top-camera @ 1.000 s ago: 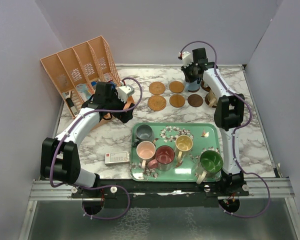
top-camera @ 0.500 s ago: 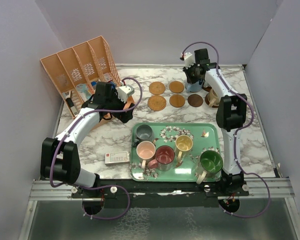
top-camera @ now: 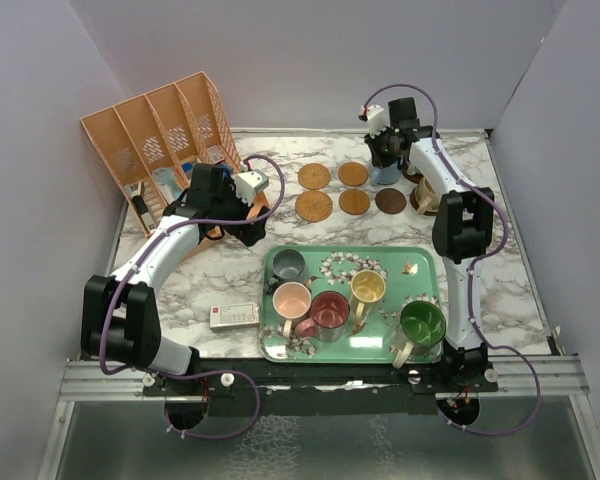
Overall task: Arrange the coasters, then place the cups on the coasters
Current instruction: Adjust the cup on the coaster.
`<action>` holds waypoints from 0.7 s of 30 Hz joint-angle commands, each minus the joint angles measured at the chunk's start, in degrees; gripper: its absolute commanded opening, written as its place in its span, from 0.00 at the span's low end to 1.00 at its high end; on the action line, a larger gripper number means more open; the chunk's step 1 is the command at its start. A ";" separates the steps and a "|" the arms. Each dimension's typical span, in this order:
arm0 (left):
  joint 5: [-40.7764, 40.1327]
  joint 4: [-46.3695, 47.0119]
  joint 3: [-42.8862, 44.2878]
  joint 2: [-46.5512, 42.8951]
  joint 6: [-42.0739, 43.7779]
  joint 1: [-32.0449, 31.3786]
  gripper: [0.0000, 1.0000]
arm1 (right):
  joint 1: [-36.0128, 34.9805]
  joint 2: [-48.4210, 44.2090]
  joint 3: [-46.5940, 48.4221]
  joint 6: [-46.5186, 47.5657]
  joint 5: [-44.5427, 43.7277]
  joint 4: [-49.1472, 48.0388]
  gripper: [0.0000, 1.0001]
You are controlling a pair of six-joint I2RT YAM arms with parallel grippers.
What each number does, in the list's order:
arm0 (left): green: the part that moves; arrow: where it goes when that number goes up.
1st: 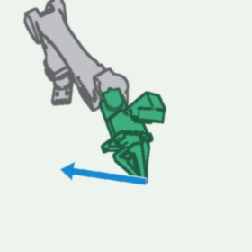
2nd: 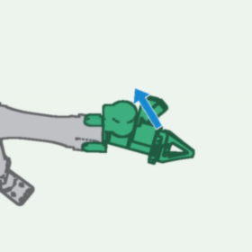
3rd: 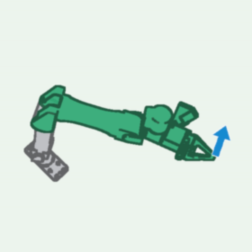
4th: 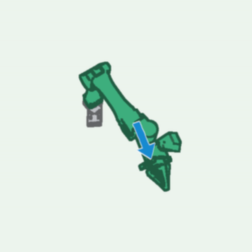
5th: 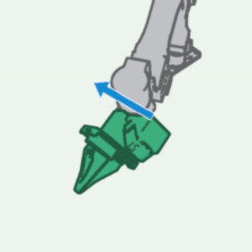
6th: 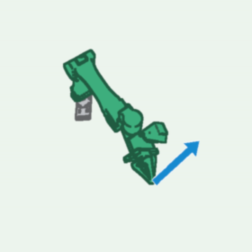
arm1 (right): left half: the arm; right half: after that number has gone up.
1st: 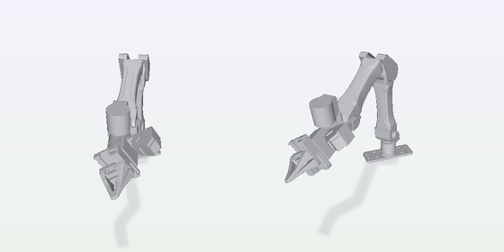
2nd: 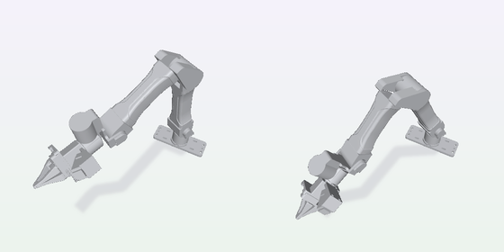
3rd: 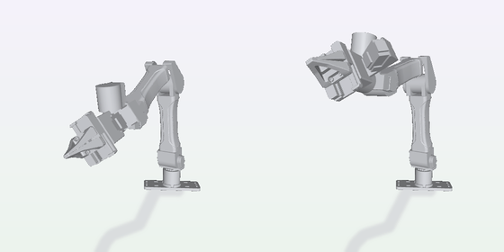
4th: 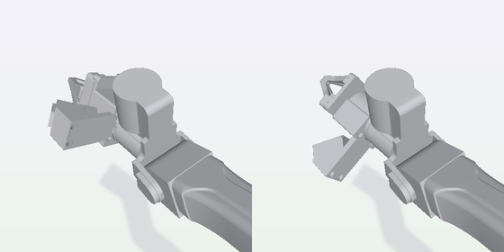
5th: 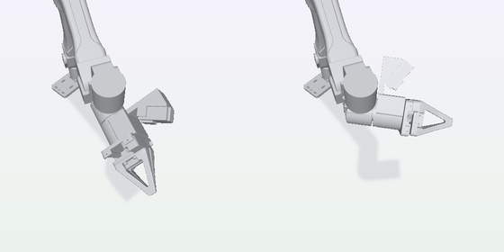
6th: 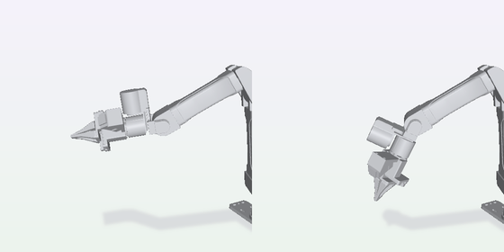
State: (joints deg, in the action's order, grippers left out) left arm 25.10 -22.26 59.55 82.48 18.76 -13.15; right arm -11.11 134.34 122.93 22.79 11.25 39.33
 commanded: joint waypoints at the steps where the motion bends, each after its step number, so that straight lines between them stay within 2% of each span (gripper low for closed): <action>1: 1.84 1.16 -0.50 -1.72 0.08 -0.21 0.99 | 0.40 -3.12 1.18 0.94 1.00 -5.41 0.01; 21: 1.96 1.11 -0.66 -1.82 0.16 -0.21 0.99 | 0.73 -4.79 -2.43 2.51 -0.08 -6.88 0.01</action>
State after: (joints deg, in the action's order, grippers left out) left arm 25.15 -22.26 59.55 82.48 18.76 -13.15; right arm -10.85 133.47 120.73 23.51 11.29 37.21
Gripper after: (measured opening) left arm 0.990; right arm 0.099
